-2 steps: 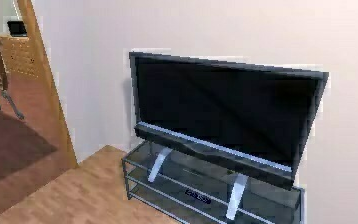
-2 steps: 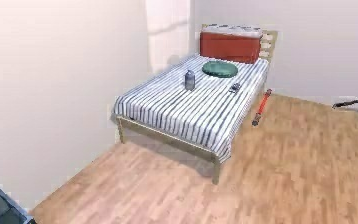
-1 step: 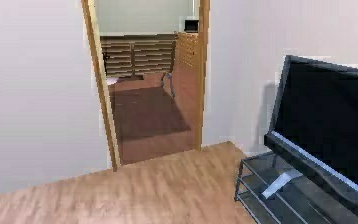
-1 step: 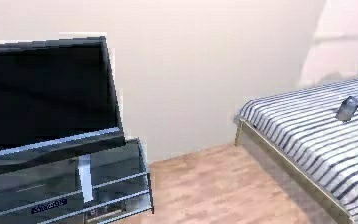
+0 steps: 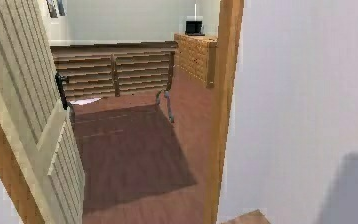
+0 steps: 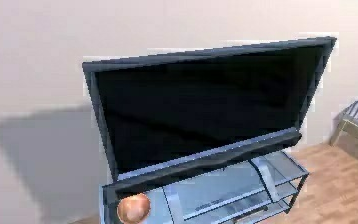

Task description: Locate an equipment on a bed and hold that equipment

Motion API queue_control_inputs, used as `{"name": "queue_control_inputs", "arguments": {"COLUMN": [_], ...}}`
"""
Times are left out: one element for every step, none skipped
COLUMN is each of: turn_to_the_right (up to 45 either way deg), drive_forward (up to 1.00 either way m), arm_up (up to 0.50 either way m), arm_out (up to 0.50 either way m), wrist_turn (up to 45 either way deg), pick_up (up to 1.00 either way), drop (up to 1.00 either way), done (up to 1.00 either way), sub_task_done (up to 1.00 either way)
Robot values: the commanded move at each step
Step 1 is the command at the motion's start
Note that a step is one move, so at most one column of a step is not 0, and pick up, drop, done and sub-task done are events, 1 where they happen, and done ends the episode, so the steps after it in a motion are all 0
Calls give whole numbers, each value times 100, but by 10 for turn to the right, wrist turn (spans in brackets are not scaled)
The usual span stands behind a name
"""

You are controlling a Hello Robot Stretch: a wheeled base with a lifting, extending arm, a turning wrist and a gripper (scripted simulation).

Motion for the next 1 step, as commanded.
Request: {"name": "queue_control_inputs", "arguments": {"turn_to_the_right": [0], "drive_forward": [100], "arm_up": [0], "arm_out": [0], "wrist_turn": [0], "pick_up": [0], "drop": [0], "done": [0], "sub_task_done": [0]}}
